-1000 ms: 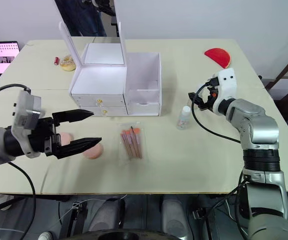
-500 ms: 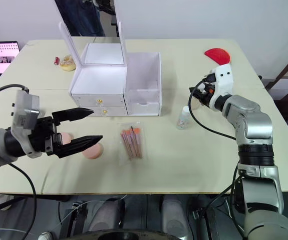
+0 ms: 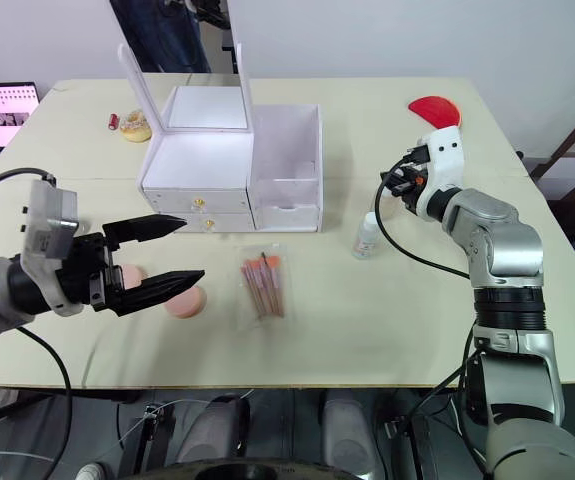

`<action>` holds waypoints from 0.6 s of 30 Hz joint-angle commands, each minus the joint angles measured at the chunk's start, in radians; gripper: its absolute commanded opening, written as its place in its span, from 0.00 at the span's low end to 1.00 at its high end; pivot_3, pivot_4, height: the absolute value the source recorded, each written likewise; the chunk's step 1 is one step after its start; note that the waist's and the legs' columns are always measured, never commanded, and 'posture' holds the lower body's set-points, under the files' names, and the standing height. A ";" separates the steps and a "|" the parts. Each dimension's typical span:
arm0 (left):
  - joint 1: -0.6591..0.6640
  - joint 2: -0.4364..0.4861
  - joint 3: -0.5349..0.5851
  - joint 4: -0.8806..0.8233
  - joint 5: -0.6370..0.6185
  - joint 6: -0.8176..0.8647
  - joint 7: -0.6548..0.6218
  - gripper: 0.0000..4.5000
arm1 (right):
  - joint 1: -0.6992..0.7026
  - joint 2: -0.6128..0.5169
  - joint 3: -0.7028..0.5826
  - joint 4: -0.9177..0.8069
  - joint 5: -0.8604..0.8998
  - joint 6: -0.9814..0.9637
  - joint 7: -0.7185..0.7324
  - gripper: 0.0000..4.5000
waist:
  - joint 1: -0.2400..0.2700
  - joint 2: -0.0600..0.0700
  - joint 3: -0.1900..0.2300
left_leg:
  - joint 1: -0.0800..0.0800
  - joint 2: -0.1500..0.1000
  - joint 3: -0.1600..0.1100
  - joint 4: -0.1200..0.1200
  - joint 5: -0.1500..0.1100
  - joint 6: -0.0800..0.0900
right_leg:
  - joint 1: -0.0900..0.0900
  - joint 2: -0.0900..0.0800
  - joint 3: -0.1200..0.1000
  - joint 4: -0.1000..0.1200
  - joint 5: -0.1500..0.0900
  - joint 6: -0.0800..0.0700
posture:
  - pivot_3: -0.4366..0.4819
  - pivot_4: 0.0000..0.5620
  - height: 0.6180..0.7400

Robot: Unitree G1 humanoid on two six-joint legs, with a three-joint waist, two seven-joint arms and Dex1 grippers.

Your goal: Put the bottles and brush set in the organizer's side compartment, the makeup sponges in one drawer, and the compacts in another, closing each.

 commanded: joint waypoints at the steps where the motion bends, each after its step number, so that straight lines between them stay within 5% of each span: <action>1: -0.010 0.014 0.007 -0.007 0.004 -0.021 -0.003 1.00 | -0.042 -0.032 -0.037 -0.044 0.011 -0.014 0.023 0.16 | 0.000 0.000 0.000 | 0.000 0.000 0.000 0.000 0.000 0.000 | 0.000 0.000 0.000 0.000 0.000 0.000 | 0.48 0.27 1.00; 18: -0.020 0.005 0.008 0.047 0.055 -0.043 -0.017 1.00 | -0.314 -0.065 0.031 -0.309 0.207 0.311 0.156 0.16 | 0.001 0.004 0.003 | -0.001 0.000 0.000 -0.001 0.000 0.000 | -0.002 0.000 0.000 -0.001 0.000 0.000 | 0.48 0.27 1.00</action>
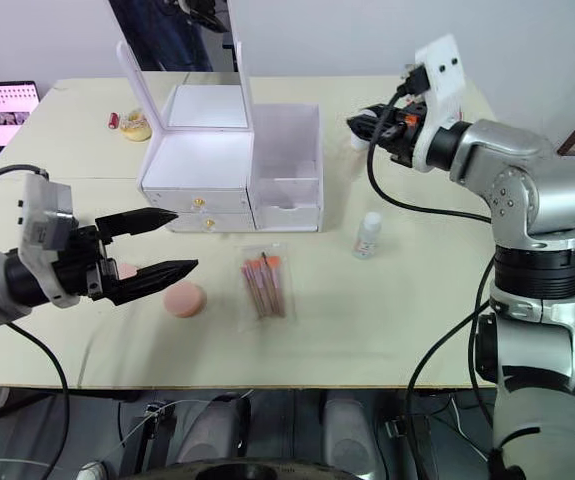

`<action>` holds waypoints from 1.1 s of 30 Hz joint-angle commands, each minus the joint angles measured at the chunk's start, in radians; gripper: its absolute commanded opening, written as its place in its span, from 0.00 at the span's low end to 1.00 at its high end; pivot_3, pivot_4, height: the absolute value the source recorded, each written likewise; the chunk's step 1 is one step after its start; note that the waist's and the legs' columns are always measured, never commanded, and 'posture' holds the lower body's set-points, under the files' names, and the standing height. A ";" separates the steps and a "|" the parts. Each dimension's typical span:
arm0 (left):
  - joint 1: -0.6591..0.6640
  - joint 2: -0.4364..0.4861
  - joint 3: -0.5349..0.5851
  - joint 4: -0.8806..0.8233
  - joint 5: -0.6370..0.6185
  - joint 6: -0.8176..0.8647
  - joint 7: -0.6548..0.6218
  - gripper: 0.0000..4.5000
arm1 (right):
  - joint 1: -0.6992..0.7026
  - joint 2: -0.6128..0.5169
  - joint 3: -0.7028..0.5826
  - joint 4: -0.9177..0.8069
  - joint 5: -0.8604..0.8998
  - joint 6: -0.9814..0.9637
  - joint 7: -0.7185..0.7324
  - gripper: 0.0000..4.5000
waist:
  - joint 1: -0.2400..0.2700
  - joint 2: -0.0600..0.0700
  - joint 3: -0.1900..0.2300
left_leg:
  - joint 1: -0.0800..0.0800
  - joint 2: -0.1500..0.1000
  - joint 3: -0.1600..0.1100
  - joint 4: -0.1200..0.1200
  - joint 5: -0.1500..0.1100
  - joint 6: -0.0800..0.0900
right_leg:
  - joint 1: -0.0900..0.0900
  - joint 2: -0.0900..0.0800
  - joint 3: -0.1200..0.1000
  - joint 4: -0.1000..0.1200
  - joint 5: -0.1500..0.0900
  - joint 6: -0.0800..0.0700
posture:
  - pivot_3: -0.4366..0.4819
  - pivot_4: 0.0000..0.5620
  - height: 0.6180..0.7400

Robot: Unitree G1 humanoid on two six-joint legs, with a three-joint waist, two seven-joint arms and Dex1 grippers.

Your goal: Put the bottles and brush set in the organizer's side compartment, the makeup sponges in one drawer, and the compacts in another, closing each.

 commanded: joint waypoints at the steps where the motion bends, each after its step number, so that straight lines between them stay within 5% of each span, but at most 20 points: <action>1: -0.011 0.005 0.011 -0.002 0.004 -0.022 -0.003 1.00 | -0.058 0.010 0.006 -0.082 0.035 0.034 -0.009 0.16 | 0.001 0.000 0.000 | 0.000 0.000 0.000 0.000 0.000 0.000 | 0.000 0.000 0.000 0.000 0.000 0.000 | 0.48 0.27 1.00; 10: -0.002 0.002 0.021 -0.016 -0.007 -0.018 0.010 1.00 | -0.065 0.092 0.141 -0.088 -0.026 -0.057 -0.004 0.16 | 0.001 0.000 0.000 | 0.000 0.000 0.000 0.000 0.000 0.000 | -0.001 0.000 0.000 0.000 0.000 0.000 | 0.48 0.27 1.00; 33: 0.005 0.006 0.028 -0.029 -0.029 -0.011 0.032 1.00 | -0.198 0.171 0.338 0.569 -0.309 -0.585 0.390 0.16 | -0.025 0.000 0.000 | 0.000 0.000 0.000 0.000 0.000 0.000 | -0.001 0.000 0.000 0.000 0.000 0.000 | 0.48 0.27 1.00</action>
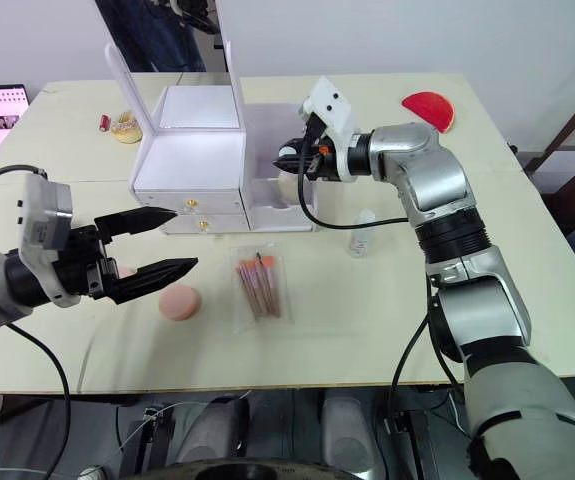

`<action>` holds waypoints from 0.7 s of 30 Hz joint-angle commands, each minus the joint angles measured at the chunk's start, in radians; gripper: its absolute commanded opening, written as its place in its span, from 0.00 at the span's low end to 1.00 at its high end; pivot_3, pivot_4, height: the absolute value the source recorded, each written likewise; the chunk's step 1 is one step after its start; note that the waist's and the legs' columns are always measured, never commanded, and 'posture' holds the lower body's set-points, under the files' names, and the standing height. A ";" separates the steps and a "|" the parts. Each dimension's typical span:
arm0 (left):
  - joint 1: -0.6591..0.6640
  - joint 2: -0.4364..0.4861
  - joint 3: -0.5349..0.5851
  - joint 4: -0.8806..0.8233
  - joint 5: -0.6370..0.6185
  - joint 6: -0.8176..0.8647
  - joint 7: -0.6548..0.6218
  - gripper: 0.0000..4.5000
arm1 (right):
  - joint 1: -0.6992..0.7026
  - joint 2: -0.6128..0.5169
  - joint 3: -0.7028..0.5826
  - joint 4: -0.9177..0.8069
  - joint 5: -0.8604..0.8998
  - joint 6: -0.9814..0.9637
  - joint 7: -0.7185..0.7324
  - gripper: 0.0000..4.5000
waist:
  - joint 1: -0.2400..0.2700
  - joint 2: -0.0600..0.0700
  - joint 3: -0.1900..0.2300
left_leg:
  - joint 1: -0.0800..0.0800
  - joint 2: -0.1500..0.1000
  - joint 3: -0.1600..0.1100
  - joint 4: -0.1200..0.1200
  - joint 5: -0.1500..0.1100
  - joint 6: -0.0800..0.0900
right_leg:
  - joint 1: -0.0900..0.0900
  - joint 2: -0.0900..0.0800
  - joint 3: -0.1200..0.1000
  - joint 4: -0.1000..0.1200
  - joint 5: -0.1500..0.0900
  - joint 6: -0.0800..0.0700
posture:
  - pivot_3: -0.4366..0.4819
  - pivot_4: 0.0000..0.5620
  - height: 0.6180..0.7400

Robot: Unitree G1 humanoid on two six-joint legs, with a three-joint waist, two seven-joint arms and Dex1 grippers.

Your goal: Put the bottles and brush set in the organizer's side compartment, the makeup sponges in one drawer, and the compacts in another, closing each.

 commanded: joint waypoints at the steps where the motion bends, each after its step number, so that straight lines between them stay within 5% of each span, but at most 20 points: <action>1: 0.000 0.008 0.027 -0.024 -0.018 -0.011 0.004 1.00 | -0.052 0.009 -0.013 0.072 -0.032 -0.092 0.060 0.16 | 0.000 0.000 0.000 | 0.000 0.000 0.000 0.000 0.000 0.000 | 0.000 0.000 0.000 0.000 0.000 0.000 | 0.48 0.27 1.00; 12: 0.004 0.007 0.024 -0.021 -0.020 -0.013 0.002 1.00 | -0.181 0.076 -0.004 0.430 -0.137 -0.292 0.212 0.16 | -0.004 0.000 0.000 | 0.000 0.000 0.000 0.000 0.000 0.000 | 0.000 0.000 0.000 0.000 0.000 0.000 | 0.48 0.27 1.00; 21: 0.006 0.008 0.027 -0.024 -0.025 -0.010 0.007 1.00 | -0.217 0.103 -0.021 0.560 -0.195 -0.369 0.224 0.16 | -0.004 0.000 0.000 | 0.001 0.000 0.000 0.000 0.000 0.000 | 0.000 0.000 0.000 0.001 0.000 0.000 | 0.48 0.27 1.00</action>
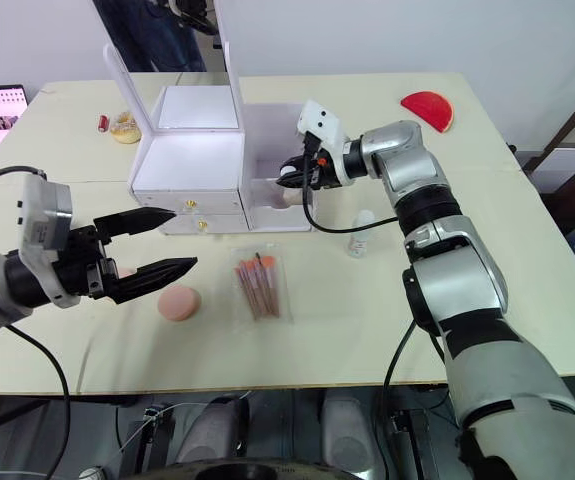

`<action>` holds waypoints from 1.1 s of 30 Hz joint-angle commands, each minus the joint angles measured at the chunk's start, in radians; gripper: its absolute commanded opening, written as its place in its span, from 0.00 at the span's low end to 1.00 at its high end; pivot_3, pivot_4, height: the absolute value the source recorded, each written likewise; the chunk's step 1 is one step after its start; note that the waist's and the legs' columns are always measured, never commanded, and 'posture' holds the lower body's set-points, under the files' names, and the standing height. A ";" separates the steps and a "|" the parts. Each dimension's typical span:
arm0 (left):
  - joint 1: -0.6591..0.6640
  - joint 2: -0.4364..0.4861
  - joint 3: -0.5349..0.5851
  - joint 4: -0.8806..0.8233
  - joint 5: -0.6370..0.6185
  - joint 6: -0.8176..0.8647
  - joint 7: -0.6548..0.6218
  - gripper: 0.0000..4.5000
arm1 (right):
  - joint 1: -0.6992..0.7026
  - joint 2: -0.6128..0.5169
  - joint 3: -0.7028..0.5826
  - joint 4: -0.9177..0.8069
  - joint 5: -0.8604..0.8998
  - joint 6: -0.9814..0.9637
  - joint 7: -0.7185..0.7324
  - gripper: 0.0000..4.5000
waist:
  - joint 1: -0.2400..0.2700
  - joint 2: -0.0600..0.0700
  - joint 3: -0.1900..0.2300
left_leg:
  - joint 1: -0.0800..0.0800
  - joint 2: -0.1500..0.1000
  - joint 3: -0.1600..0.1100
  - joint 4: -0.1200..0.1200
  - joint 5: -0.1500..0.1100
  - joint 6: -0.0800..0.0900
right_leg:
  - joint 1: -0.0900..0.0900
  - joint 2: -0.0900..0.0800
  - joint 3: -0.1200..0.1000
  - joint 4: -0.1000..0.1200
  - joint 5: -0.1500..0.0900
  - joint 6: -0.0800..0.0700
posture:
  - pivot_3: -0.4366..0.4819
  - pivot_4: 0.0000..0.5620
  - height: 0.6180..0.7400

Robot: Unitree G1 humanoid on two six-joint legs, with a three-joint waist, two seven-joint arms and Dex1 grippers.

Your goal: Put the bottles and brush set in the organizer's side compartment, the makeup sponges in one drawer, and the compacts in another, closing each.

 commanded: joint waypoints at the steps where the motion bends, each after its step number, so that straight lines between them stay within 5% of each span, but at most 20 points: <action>1: -0.001 0.008 0.026 -0.024 -0.023 -0.010 0.002 1.00 | -0.030 0.003 -0.027 0.024 -0.022 -0.026 -0.003 0.16 | 0.000 0.000 0.000 | 0.000 0.000 0.000 0.000 0.000 0.000 | 0.000 0.000 0.000 0.000 0.000 0.000 | 0.48 0.27 1.00; 9: -0.002 0.012 0.025 -0.021 -0.027 -0.011 0.003 1.00 | -0.049 0.000 -0.062 0.029 -0.028 -0.020 0.012 0.99 | -0.010 0.000 0.000 | 0.000 0.000 0.000 0.000 0.000 0.000 | 0.000 0.000 0.000 0.001 0.000 0.000 | 0.48 0.27 1.00; 14: -0.007 0.012 0.018 -0.016 -0.024 -0.012 0.001 1.00 | -0.065 -0.035 -0.104 -0.062 0.006 0.044 0.056 0.99 | -0.018 0.000 0.000 | 0.000 0.000 0.000 0.000 0.000 0.000 | 0.000 0.000 0.000 0.000 0.000 0.000 | 0.48 0.27 1.00; 19: 0.018 0.035 0.059 0.036 0.010 -0.023 -0.052 1.00 | -0.016 -0.146 -0.192 -0.363 0.095 0.269 0.062 0.99 | -0.017 0.001 0.001 | 0.000 0.000 0.000 0.000 0.000 0.000 | 0.000 0.000 0.000 0.000 0.000 0.000 | 0.48 0.27 1.00; 27: 0.248 0.103 0.283 0.253 0.198 -0.099 -0.262 1.00 | 0.336 -0.429 -0.403 -0.950 0.225 0.680 -0.075 0.99 | -0.006 0.002 0.001 | -0.002 0.000 0.000 -0.001 -0.001 0.001 | -0.001 0.000 0.000 -0.001 -0.002 0.002 | 0.48 0.27 1.00; 33: 0.344 0.142 0.435 0.609 0.383 -0.247 -0.383 1.00 | 0.688 -0.542 -0.660 -1.131 0.302 0.759 -0.146 0.99 | 0.004 0.001 0.001 | 0.000 0.000 0.001 -0.001 -0.001 0.001 | -0.002 0.000 0.000 0.000 -0.003 0.000 | 0.48 0.27 1.00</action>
